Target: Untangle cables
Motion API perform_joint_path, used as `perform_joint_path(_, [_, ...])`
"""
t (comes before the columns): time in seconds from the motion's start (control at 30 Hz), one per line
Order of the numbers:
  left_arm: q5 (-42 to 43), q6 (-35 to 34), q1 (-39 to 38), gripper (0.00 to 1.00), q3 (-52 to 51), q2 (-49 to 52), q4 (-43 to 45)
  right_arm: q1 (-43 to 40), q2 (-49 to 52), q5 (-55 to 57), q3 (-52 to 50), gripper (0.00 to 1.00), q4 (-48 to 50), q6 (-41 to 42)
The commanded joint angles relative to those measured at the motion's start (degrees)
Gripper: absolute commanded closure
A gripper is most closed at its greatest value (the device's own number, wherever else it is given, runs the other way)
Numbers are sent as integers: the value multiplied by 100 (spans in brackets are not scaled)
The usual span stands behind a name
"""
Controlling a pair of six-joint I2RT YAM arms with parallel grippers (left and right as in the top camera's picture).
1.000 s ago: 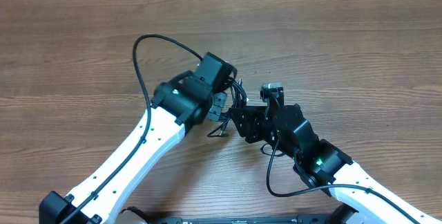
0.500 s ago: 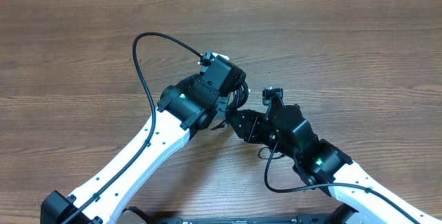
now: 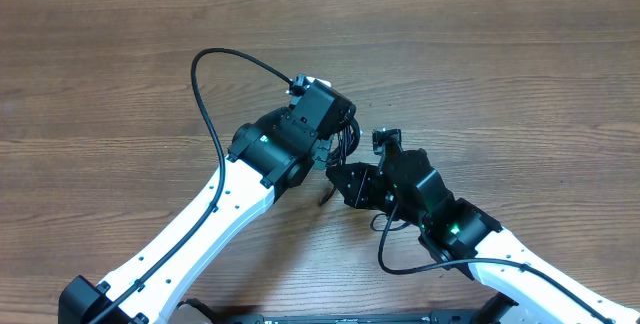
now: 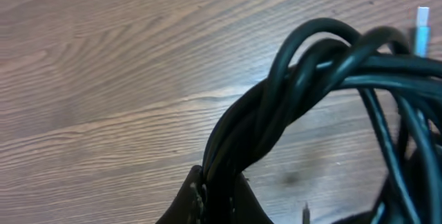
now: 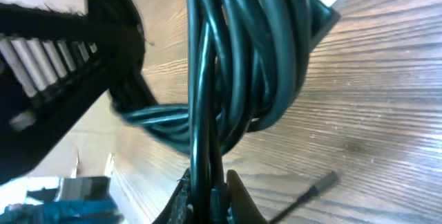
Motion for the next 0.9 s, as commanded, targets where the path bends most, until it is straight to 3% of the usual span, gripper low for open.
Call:
perform_joint_path(0.0, [-767, -109, 238, 96, 127, -96, 79, 15, -256, -435, 142, 96, -22, -11])
perform_joint_path(0.27, [-721, -79, 380, 96, 127, -96, 81, 9, -511, -1045, 142, 96, -26, 48])
perform_joint_path(0.63, [1215, 581, 380, 96, 127, -96, 76, -535, -636, -1001, 142, 96, 111, 1102])
perform_joint_path(0.87, [1738, 577, 380, 96, 127, -96, 81, -1097, -634, -1390, 142, 96, 560, 1814])
